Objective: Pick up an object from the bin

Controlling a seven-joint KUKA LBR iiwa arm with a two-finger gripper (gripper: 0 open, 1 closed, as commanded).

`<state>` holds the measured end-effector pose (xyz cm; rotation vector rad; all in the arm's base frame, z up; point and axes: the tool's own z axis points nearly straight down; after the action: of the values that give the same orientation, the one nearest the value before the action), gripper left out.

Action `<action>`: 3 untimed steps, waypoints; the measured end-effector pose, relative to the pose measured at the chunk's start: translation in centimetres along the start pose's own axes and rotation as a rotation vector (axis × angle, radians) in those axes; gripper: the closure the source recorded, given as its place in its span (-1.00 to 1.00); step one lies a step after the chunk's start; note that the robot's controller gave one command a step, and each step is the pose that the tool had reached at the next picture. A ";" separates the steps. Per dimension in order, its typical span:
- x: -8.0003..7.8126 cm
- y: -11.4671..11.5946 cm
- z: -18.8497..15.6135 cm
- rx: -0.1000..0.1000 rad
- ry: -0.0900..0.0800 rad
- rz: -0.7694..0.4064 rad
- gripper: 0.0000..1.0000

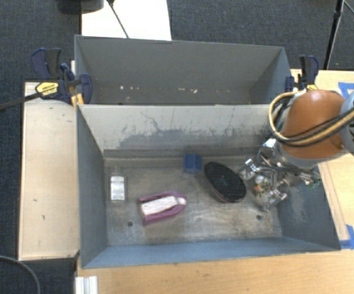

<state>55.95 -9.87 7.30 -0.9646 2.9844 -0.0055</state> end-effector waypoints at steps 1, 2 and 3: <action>-0.3 0.0 -0.2 0.003 -0.008 0.000 1.00; 0.0 0.0 0.0 0.000 -0.001 0.000 -1.00; -1.9 3.2 -1.1 -0.005 0.001 0.041 -1.00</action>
Offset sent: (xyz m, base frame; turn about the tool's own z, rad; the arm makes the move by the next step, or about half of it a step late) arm 0.0000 0.0000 0.0000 0.0000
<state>55.61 -6.17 8.41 -0.9034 3.0054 0.0013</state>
